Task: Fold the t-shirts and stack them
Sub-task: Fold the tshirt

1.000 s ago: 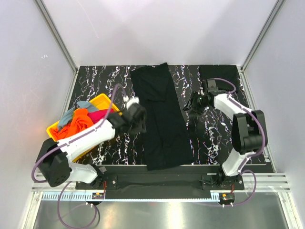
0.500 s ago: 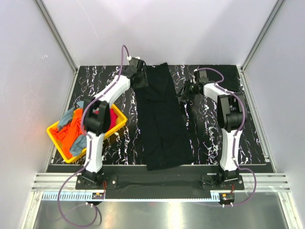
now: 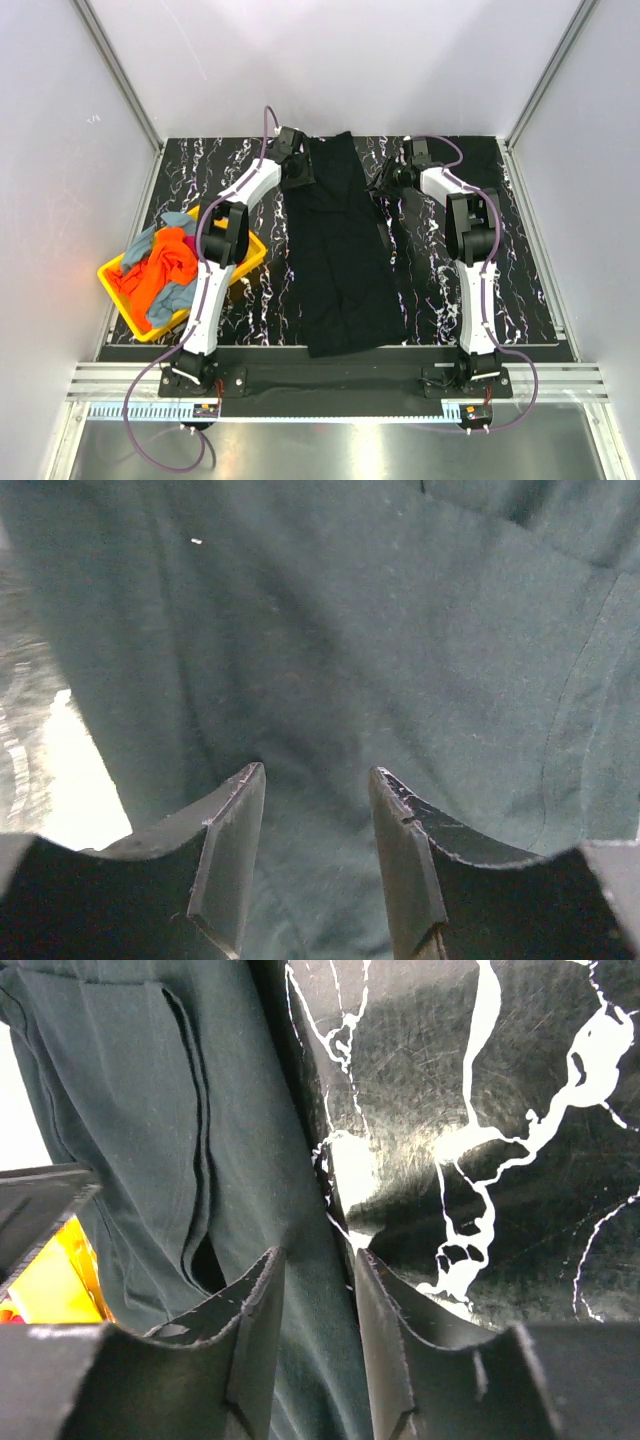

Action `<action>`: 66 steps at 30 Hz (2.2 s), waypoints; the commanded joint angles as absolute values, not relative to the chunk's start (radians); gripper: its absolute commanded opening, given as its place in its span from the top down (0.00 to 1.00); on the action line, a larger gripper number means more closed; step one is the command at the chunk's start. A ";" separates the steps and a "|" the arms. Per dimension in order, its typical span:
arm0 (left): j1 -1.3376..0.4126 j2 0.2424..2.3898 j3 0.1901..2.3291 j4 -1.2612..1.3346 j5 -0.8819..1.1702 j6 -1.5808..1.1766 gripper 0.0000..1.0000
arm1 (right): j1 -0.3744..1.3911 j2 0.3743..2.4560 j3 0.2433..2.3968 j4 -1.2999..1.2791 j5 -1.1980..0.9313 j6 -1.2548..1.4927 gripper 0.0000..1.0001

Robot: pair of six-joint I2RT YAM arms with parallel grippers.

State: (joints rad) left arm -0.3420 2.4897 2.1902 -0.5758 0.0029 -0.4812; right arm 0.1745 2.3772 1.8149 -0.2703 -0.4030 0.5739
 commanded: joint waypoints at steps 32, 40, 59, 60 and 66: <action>-0.339 1.931 1.731 -0.437 0.373 -0.465 0.43 | 0.147 1.814 1.508 -0.640 -0.146 0.585 0.60; -0.596 1.502 1.114 -0.488 0.148 -0.459 0.41 | 0.308 1.344 0.986 -0.739 -0.094 0.704 0.49; -0.959 1.230 0.552 -0.330 -0.038 -0.742 0.39 | 0.795 1.316 0.746 -0.888 0.130 1.072 0.61; -0.977 1.229 0.546 -0.331 -0.055 -0.749 0.40 | 0.795 1.322 0.730 -0.887 0.133 1.077 0.62; -1.002 1.223 0.512 -0.315 -0.091 -0.778 0.46 | 0.807 1.345 0.703 -0.873 0.155 1.094 0.71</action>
State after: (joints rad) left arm -0.9936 1.2243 0.5385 -0.3565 -0.0406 -0.7502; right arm 0.7925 1.3506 0.7048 -0.8623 0.0952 1.0527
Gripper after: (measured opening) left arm 0.552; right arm 0.300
